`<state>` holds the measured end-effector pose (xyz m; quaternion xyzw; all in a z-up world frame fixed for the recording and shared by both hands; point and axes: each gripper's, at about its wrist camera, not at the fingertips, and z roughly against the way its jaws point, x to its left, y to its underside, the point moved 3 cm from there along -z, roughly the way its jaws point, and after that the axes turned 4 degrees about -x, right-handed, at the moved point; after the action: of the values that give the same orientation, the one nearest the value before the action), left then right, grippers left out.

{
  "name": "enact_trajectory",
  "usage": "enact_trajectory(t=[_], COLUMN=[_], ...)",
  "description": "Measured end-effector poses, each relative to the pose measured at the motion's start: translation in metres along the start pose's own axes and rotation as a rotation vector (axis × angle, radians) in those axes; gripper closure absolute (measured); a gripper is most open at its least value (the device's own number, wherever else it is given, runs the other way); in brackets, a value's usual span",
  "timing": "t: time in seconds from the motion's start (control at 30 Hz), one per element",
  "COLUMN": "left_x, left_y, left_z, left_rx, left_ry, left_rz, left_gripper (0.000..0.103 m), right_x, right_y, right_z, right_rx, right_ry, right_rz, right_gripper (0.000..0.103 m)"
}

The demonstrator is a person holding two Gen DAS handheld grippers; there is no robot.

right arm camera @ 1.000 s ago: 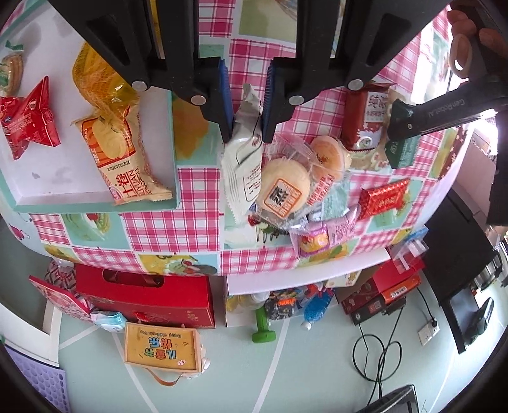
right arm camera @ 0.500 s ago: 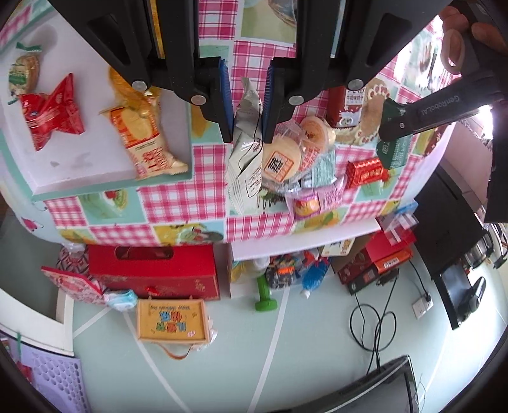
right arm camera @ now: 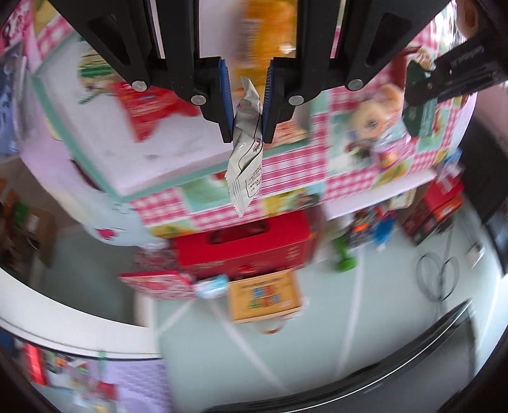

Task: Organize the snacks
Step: 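Carry both packs into the white tray and open both tools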

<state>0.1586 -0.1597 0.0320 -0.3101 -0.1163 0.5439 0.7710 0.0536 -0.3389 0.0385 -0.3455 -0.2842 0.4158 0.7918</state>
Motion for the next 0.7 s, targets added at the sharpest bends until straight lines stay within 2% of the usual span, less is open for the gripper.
enact_trajectory(t=[0.17, 0.27, 0.43, 0.57, 0.63, 0.7], left_x=[-0.061, -0.095, -0.136, -0.152, -0.153, -0.152], left_y=[-0.013, -0.013, -0.007, -0.002, -0.001, -0.001], left_z=[-0.013, -0.023, -0.048, -0.063, -0.065, -0.065], left_rx=[0.017, 0.042, 0.094, 0.116, 0.119, 0.118], left_ry=[0.087, 0.127, 0.165, 0.170, 0.175, 0.173], left_rz=[-0.093, -0.149, -0.212, -0.233, -0.227, -0.220], left_gripper=[0.062, 0.062, 0.062, 0.061, 0.058, 0.048], right_x=[-0.057, -0.082, -0.101, -0.103, -0.104, -0.103], right_y=[-0.011, -0.011, -0.007, 0.000, 0.003, 0.006], right_z=[0.011, 0.008, 0.002, -0.006, -0.011, -0.012], right_rx=[-0.056, -0.043, -0.009, 0.030, 0.051, 0.061], right_ry=[0.202, 0.262, 0.305, 0.295, 0.298, 0.294], right_rz=[-0.040, -0.064, -0.080, -0.087, -0.096, -0.106], right_gripper=[0.084, 0.084, 0.084, 0.084, 0.084, 0.083])
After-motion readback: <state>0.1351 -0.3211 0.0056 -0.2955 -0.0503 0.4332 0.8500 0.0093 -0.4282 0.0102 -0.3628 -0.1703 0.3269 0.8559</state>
